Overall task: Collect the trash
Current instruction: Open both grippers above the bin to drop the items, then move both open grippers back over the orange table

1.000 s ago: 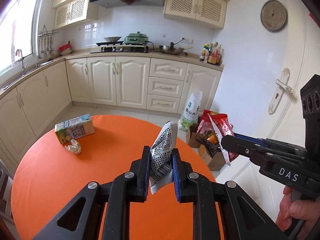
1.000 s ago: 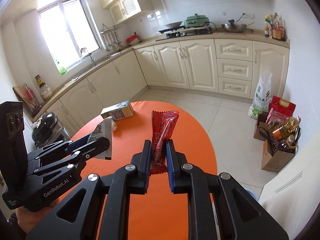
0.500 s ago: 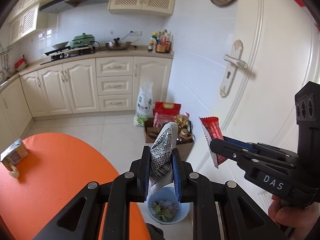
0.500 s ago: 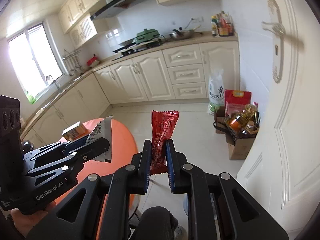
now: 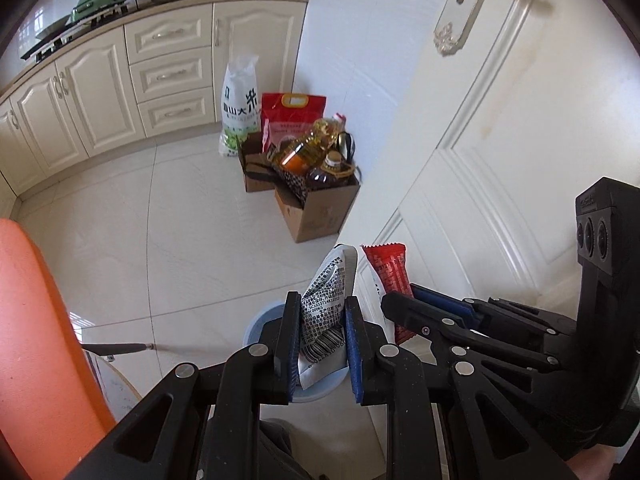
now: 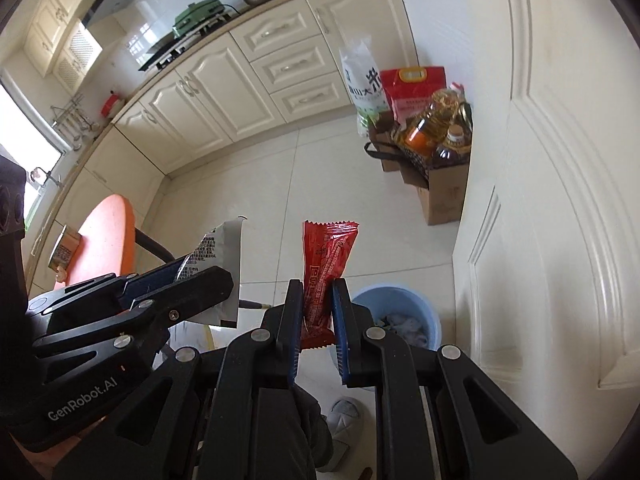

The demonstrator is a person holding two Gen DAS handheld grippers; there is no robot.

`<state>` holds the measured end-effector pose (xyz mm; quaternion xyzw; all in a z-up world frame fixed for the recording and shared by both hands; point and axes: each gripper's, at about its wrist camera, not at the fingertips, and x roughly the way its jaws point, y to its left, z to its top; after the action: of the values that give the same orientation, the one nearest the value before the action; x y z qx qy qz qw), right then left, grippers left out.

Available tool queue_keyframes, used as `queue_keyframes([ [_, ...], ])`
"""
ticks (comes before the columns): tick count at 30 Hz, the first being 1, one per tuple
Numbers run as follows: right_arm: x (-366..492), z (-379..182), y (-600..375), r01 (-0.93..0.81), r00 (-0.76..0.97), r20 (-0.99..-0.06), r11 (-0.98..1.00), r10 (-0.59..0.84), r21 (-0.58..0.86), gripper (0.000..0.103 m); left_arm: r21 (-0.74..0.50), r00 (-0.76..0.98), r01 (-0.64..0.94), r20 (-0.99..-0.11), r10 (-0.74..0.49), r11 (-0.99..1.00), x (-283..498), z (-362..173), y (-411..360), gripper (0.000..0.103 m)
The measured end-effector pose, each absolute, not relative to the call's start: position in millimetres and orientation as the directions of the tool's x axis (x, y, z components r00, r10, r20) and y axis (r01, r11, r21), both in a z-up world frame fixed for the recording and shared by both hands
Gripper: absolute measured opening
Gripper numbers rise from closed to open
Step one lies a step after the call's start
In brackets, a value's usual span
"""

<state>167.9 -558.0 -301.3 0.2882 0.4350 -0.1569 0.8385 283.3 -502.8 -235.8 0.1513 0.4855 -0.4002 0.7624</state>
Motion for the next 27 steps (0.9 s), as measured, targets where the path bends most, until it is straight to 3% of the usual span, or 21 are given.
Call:
queue_keyframes([
  [7,175.6,-344.8,-577.3,0.555,0.514,-0.858,0.752,0.027,0.356,0.018,-0.152,0.148,0.753,-0.909,-0.39,0.64,320.7,-264.5,-565.0,0.022],
  [10,174.6,-357.2,-584.7,0.574,0.495,-0.868,0.735,0.038,0.36,0.022,-0.131,0.153,0.749,-0.92,-0.361,0.65,330.6,-271.0,-577.5,0.037],
  [11,174.3,-360.5,-585.9,0.58,0.49,-0.871,0.73,0.042,0.362,0.03,-0.127,0.155,0.747,-0.921,-0.357,0.652,332.0,-271.9,-579.7,0.047],
  [12,173.5,-362.8,-587.1,0.586,0.488,-0.872,0.723,0.046,0.366,0.046,-0.124,0.157,0.745,-0.922,-0.353,0.655,331.6,-272.5,-579.5,0.054],
  [14,168.9,-364.3,-589.2,0.603,0.485,-0.874,0.711,0.033,0.361,0.059,-0.107,0.176,0.741,-0.922,-0.345,0.663,331.7,-272.9,-581.8,0.069],
  [16,165.1,-365.0,-591.6,0.608,0.49,-0.871,0.7,0.04,0.374,0.067,-0.094,0.194,0.738,-0.919,-0.343,0.669,327.8,-268.5,-578.2,0.079],
  [17,163.9,-364.5,-591.7,0.615,0.487,-0.873,0.696,0.035,0.371,0.076,-0.085,0.207,0.736,-0.916,-0.343,0.672,326.2,-266.4,-577.6,0.083],
  [21,156.6,-354.3,-590.6,0.636,0.503,-0.865,0.679,-0.002,0.368,0.101,-0.058,0.256,0.73,-0.9,-0.352,0.681,308.1,-251.0,-560.5,0.09],
  [23,153.1,-345.8,-589.4,0.649,0.514,-0.857,0.665,-0.026,0.369,0.103,-0.048,0.286,0.729,-0.885,-0.368,0.683,298.0,-240.5,-553.0,0.099],
  [27,150.0,-322.0,-582.8,0.656,0.529,-0.846,0.663,-0.064,0.36,0.103,-0.028,0.351,0.721,-0.847,-0.399,0.692,270.9,-216.4,-524.7,0.102],
])
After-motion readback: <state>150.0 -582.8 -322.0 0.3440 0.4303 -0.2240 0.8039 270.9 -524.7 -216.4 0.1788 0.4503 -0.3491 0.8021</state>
